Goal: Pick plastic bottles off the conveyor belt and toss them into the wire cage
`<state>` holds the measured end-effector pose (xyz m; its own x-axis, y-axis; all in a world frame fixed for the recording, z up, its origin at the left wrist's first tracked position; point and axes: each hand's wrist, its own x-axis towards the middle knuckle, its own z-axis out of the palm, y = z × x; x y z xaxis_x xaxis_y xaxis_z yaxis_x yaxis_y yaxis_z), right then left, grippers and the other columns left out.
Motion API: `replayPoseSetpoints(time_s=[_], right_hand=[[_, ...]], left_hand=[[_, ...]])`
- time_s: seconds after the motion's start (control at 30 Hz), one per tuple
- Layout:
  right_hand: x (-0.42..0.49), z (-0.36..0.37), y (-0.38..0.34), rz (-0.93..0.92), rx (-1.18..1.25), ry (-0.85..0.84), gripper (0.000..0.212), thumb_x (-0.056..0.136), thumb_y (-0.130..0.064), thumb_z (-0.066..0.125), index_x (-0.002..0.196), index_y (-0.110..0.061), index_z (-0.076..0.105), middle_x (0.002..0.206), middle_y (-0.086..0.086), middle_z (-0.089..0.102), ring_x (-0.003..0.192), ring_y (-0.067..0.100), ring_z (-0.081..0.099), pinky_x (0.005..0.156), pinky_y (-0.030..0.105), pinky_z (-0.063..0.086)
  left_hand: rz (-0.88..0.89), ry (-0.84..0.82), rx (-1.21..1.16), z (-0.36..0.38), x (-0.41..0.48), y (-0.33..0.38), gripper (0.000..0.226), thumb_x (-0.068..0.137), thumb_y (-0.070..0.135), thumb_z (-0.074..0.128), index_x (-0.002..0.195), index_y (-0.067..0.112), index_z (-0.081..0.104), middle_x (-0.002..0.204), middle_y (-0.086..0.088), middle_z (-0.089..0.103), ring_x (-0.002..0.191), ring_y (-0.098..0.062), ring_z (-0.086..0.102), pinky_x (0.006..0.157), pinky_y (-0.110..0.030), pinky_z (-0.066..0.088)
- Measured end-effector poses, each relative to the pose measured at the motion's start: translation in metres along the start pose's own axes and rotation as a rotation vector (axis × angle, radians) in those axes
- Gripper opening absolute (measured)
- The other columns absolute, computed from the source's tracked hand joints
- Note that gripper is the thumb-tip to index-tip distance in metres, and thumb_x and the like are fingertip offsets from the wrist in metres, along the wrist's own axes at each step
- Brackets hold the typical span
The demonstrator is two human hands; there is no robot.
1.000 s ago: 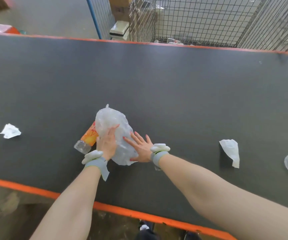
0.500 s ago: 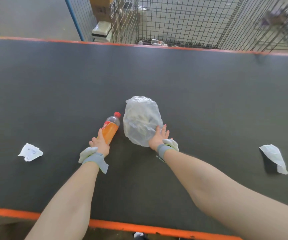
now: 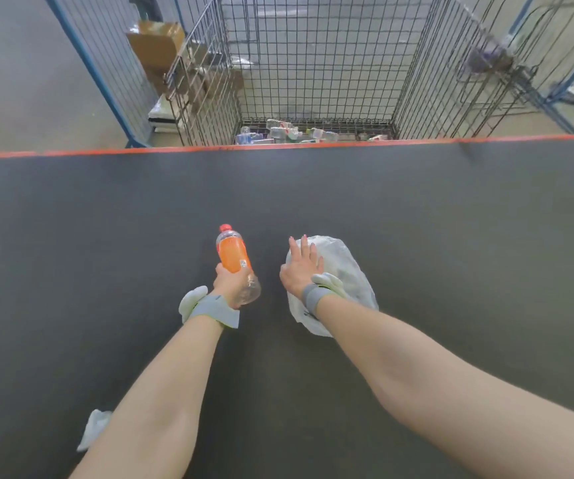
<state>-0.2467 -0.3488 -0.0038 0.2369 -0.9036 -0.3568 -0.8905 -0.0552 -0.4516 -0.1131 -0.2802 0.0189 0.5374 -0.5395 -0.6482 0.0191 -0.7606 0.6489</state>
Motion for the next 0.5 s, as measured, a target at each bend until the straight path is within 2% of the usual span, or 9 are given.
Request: replayPoseSetpoints(time_s=[0.13,0.23,0.3,0.4,0.5], right_hand=[[0.091,-0.039,-0.016,0.036,0.044,0.031,0.070,0.096,-0.029,0.043,0.155,-0.028,0.006,0.163,-0.001,-0.010,0.150,0.024,-0.007,0.120,0.048,0.002],[0.182,-0.087,-0.042,0.030,0.131,0.131,0.070,0.096,-0.032,0.045,0.155,-0.026,0.007,0.163,0.001,-0.006,0.150,0.025,-0.003,0.120,0.047,0.004],[0.223,-0.108,-0.054,0.012,0.191,0.178,0.070,0.097,-0.031,0.046,0.155,-0.024,0.009,0.163,0.001,-0.003,0.150,0.025,-0.001,0.119,0.046,0.005],[0.236,-0.115,-0.058,-0.008,0.174,0.173,0.070,0.096,-0.031,0.047,0.155,-0.024,0.009,0.163,0.001,-0.002,0.150,0.025,0.001,0.119,0.045,0.008],[0.208,-0.100,-0.046,0.027,0.168,0.102,0.072,0.097,-0.029,0.048,0.155,-0.025,0.005,0.163,0.003,-0.004,0.150,0.026,0.000,0.120,0.045,0.008]], left_hand=[[-0.057,-0.055,-0.132,0.025,0.055,0.099,0.066,0.092,0.041,0.055,0.143,0.009,0.029,0.137,-0.014,0.048,0.116,-0.035,0.056,0.082,-0.044,0.055],[0.061,-0.190,-0.286,0.032,0.107,0.214,0.074,0.094,0.060,0.041,0.149,0.013,0.023,0.147,-0.012,0.039,0.127,-0.034,0.049,0.088,-0.050,0.051],[0.111,-0.261,-0.280,0.039,0.132,0.259,0.080,0.092,0.068,0.031,0.153,0.018,0.015,0.154,-0.014,0.027,0.136,-0.034,0.038,0.098,-0.053,0.046],[0.188,-0.090,0.043,0.053,0.149,0.251,0.075,0.097,0.055,0.035,0.154,0.015,0.009,0.157,-0.013,0.021,0.141,-0.034,0.030,0.112,-0.053,0.031],[0.215,0.009,0.369,0.063,0.137,0.185,0.075,0.099,0.044,0.041,0.154,0.009,0.003,0.157,-0.015,0.021,0.144,-0.033,0.023,0.118,-0.041,0.021]])
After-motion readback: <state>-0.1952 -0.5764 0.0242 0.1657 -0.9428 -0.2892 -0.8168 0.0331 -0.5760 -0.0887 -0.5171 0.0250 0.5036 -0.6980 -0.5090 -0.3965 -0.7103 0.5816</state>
